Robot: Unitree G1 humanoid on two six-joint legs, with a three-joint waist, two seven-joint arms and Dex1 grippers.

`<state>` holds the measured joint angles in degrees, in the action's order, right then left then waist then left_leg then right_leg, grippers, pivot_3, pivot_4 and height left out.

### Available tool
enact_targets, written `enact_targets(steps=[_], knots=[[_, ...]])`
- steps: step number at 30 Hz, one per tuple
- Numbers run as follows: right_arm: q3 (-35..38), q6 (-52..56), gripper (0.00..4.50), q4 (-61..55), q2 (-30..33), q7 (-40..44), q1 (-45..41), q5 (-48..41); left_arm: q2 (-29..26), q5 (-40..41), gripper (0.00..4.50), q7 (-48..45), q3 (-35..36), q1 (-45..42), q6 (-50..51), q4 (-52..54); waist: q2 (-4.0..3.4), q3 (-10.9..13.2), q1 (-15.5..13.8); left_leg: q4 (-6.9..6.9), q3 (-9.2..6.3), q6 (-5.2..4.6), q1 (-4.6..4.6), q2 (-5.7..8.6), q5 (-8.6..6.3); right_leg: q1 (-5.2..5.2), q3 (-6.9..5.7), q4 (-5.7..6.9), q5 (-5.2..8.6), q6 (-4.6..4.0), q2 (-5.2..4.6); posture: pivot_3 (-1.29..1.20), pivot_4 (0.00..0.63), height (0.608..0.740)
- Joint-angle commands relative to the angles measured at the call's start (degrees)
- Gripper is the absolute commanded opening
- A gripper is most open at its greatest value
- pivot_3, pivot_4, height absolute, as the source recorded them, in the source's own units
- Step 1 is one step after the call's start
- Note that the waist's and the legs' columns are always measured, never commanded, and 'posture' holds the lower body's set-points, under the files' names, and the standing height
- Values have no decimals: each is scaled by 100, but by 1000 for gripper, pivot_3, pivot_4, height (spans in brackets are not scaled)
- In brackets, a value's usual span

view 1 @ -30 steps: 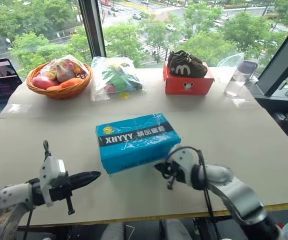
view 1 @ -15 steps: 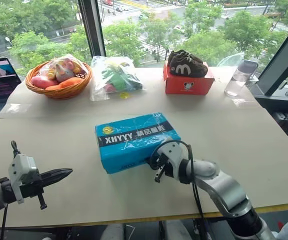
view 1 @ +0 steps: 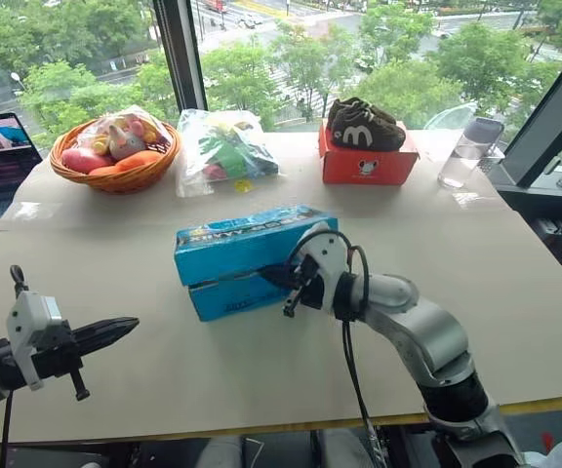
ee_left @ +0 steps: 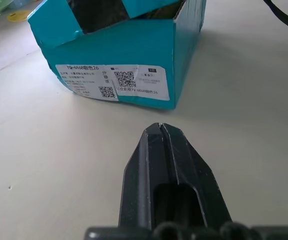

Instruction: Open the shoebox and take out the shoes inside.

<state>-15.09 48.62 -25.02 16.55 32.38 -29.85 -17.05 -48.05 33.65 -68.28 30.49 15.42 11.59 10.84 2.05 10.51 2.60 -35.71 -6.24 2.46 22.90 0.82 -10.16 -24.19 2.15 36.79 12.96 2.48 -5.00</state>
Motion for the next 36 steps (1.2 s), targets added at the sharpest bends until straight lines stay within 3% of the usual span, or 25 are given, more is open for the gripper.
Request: enact_targets(steps=[1, 6, 10, 14, 18, 27, 36], knots=[[126, -247, 28, 17, -14, 13, -256, -26, -5, 69, 0, 82, 96, -4, 44, 228, 0, 0, 1, 0, 0, 0, 1, 0, 0, -1, 0, 0, 0, 0, 0, 0, 150, 740], [-49, -648, 28, 585, -17, 189, -849, 156, 2, 67, 0, 145, 49, -94, 93, 215, -2, 1, 14, 3, 0, 0, 2, 0, 0, -4, 1, 0, 0, -1, 1, 0, 150, 740], [-241, -1308, 28, 1727, -118, 350, -1811, 561, 8, 62, 0, 161, -37, -191, 121, 193, -5, 3, 41, 3, 1, 0, -4, -4, 0, -2, 1, 2, -2, -3, 6, 0, 150, 740], [188, -2172, 28, 3687, -740, -420, -3441, 951, 34, 34, 0, 190, -173, -315, 136, 179, -12, 7, 114, 4, 3, 0, 0, -7, 0, -13, 4, 3, -12, -13, 11, 0, 150, 740], [553, -2644, 28, 4706, -956, -755, -4033, 1037, 105, 32, 0, 283, -263, -363, 139, 246, -2, 2, 109, 23, 3, 2, -1, -35, -1, -16, 8, -7, -22, -33, 44, 0, 150, 740], [358, -2419, 28, 3947, -624, 136, -3406, 944, 135, 146, 0, 444, -204, -475, 224, 297, -10, 7, 124, 45, 6, 8, -3, -67, -4, -26, 7, -11, -47, -83, 74, 0, 150, 740], [-316, -1501, 28, 2556, -18, 1392, -2974, 834, -825, 625, 0, 138, 24, -1417, 1157, -54, -15, 10, 141, 45, 7, 7, -12, -98, -4, -28, 10, -4, -24, -71, 110, 0, 150, 740]])
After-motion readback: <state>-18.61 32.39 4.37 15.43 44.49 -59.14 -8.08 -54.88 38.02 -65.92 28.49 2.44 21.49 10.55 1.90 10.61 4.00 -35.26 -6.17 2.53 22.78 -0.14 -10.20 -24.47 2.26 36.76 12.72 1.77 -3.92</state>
